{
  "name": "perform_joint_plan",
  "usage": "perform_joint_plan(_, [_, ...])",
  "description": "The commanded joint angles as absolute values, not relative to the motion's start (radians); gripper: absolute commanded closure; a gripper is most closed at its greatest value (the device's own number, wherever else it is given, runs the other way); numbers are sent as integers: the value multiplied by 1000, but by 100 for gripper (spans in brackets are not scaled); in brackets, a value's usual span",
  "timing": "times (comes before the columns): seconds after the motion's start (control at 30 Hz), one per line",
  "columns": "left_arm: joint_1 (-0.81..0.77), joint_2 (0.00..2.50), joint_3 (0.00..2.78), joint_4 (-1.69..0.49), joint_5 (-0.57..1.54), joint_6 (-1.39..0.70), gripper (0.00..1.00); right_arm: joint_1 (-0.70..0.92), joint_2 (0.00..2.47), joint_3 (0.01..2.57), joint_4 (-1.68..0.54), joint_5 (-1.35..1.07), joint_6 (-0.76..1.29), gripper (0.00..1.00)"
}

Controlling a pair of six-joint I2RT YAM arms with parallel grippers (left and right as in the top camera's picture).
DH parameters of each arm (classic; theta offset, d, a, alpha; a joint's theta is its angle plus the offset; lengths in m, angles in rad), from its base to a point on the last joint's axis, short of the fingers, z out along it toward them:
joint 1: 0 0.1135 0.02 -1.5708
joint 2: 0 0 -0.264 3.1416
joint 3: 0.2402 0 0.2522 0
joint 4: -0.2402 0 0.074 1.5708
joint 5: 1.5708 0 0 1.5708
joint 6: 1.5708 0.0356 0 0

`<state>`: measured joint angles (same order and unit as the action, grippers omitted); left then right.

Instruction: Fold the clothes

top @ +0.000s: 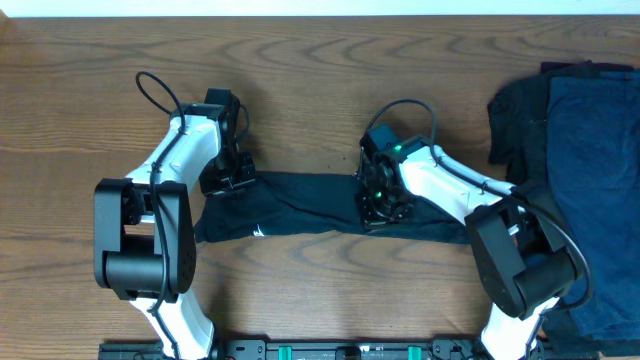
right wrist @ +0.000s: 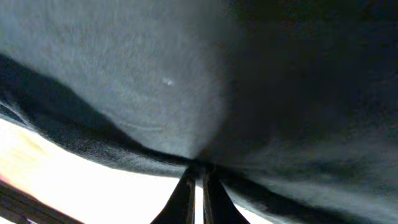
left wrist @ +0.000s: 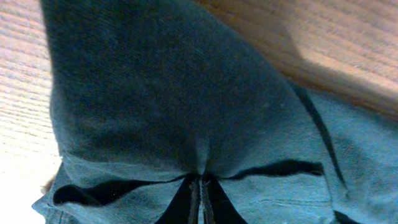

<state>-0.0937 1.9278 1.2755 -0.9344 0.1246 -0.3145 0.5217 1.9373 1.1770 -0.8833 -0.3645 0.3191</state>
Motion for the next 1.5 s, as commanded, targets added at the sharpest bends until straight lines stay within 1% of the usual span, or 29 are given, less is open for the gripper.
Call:
perform_joint_plan(0.0, [-93,1908,1261,-936,120,-315,94,550,1948,1167,-895,-391,328,94])
perform_joint_plan(0.2, [-93,1908,1260,-935,120,-311,94,547,1929,1191,-912,-424,320,93])
perform_joint_plan(0.43, [-93,1907,1261,-936,120,-311,94,549,1919,1222,-838,-440,321,95])
perform_joint_plan(0.53, [-93,1905,1261,-935,120,-311,94,549,1919,1223,-789,-509,320,97])
perform_joint_plan(0.67, [-93,1895,1268,-936,120,-308,94,541,1916,1237,-762,-728,276,97])
perform_joint_plan(0.73, [-93,1892,1269,-936,120,-308,94,535,1914,1249,-762,-740,276,97])
perform_joint_plan(0.83, [-93,1892,1269,-936,120,-308,94,527,1913,1253,-717,-643,276,98])
perform_joint_plan(0.9, [-93,1892,1269,-936,120,-308,94,529,1914,1253,-690,-535,278,99])
perform_joint_plan(1.03, [-93,1892,1269,-936,120,-308,94,550,1917,1251,-675,-310,351,99])
perform_joint_plan(1.23, [-93,1892,1269,-936,120,-308,94,587,1917,1230,-619,-281,376,99])
perform_joint_plan(1.47, [-93,1892,1269,-937,120,-308,93,653,1917,1227,-643,-277,415,98])
